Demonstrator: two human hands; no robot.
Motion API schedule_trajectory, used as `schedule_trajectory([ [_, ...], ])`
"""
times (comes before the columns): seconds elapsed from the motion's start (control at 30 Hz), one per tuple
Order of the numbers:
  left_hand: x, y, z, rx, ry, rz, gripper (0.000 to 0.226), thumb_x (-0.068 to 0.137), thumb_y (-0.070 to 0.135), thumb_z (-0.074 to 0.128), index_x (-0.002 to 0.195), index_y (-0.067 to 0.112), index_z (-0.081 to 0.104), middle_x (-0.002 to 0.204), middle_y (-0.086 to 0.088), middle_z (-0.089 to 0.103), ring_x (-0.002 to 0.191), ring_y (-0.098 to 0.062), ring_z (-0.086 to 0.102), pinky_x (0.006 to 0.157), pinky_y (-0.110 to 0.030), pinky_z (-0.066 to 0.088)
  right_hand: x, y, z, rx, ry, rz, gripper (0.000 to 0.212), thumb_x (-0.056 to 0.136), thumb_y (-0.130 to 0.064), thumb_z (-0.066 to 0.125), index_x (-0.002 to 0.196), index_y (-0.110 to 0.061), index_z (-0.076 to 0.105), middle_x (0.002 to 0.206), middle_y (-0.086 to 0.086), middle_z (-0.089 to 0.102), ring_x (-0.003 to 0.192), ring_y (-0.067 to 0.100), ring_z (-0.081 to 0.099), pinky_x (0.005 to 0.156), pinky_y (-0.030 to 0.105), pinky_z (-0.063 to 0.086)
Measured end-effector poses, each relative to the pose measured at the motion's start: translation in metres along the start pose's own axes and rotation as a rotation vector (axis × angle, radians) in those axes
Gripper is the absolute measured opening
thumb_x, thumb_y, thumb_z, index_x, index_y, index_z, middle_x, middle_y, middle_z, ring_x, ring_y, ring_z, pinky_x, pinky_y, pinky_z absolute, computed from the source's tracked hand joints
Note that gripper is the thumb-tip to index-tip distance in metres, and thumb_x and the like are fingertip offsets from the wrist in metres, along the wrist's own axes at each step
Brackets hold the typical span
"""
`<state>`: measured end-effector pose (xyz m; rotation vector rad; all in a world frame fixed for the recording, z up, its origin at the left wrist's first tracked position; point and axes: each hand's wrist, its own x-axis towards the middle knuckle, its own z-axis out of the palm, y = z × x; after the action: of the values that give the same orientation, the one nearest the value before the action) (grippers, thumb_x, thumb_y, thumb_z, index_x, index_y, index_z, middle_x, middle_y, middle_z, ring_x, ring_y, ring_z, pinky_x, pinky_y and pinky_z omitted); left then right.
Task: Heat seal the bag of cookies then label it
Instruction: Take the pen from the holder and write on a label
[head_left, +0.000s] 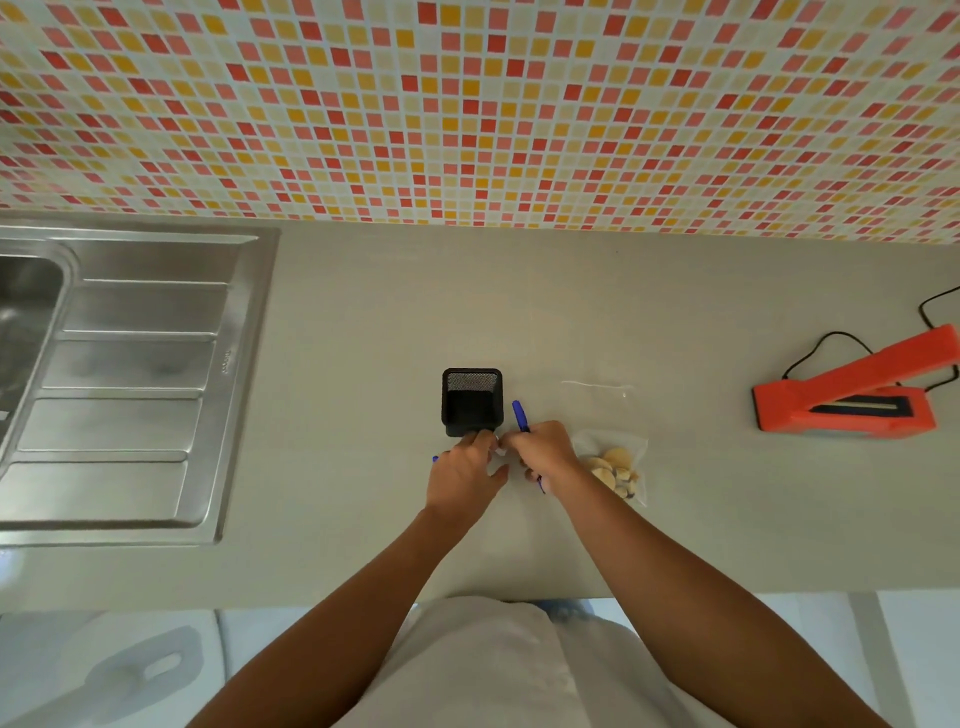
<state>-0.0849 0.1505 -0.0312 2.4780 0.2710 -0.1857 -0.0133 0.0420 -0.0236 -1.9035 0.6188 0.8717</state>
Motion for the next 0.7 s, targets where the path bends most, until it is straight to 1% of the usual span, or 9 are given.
schedule_trajectory([
  [0.17,-0.0007,0.0006,0.006,0.036,0.082,-0.013,0.017,0.081,0.026,0.074,0.089,0.013,0.068,0.084,-0.003,0.072,0.064,-0.023,0.067,0.055,-0.022,0.036,-0.0005,0.0018,-0.0028,0.109,-0.046,0.019,0.011,0.073,-0.009,0.071,0.079,-0.004,0.063,0.07,0.013,0.048,0.046,0.016,0.035,0.042,0.025,0.025],
  [0.27,-0.0014,0.0001,0.0075,0.059,0.1,-0.015,0.013,0.08,0.024,0.074,0.083,0.013,0.069,0.076,-0.004,0.072,0.059,-0.024,0.066,0.053,-0.023,0.039,-0.0038,0.0023,-0.0026,0.143,-0.063,0.009,0.009,0.079,-0.008,0.068,0.08,-0.001,0.063,0.069,0.012,0.047,0.045,0.014,0.033,0.042,0.025,0.023],
  [0.37,-0.0018,0.0002,0.0062,0.046,0.102,-0.058,0.014,0.079,0.029,0.07,0.08,0.015,0.069,0.075,-0.002,0.072,0.061,-0.025,0.067,0.054,-0.026,0.046,-0.0052,0.0046,-0.0025,0.141,-0.08,-0.004,0.009,0.081,-0.009,0.068,0.081,-0.001,0.064,0.069,0.013,0.05,0.045,0.014,0.034,0.043,0.026,0.023],
  [0.5,-0.0031,0.0025,0.0036,0.018,0.115,-0.071,0.022,0.081,0.037,0.068,0.081,0.015,0.072,0.075,0.0,0.073,0.064,-0.022,0.067,0.057,-0.023,0.043,-0.0074,0.0061,-0.0023,0.12,-0.078,-0.012,0.009,0.08,-0.008,0.068,0.081,0.0,0.065,0.068,0.012,0.048,0.046,0.015,0.034,0.044,0.026,0.023],
  [0.6,-0.0025,0.0031,0.0037,0.023,0.077,-0.102,0.026,0.086,0.038,0.063,0.082,0.014,0.073,0.075,-0.002,0.073,0.068,-0.025,0.067,0.061,-0.031,0.053,-0.009,0.006,-0.0024,0.122,-0.071,-0.021,0.007,0.081,-0.006,0.067,0.079,0.0,0.062,0.063,0.011,0.047,0.046,0.015,0.033,0.045,0.026,0.021],
  [0.7,-0.0017,0.0017,0.0038,0.01,0.057,-0.121,0.028,0.085,0.041,0.061,0.083,0.016,0.073,0.076,-0.001,0.074,0.07,-0.024,0.068,0.065,-0.035,0.057,-0.0086,0.007,-0.002,0.121,-0.07,-0.024,0.007,0.081,-0.006,0.067,0.081,0.001,0.064,0.066,0.012,0.047,0.047,0.015,0.033,0.044,0.026,0.022],
])
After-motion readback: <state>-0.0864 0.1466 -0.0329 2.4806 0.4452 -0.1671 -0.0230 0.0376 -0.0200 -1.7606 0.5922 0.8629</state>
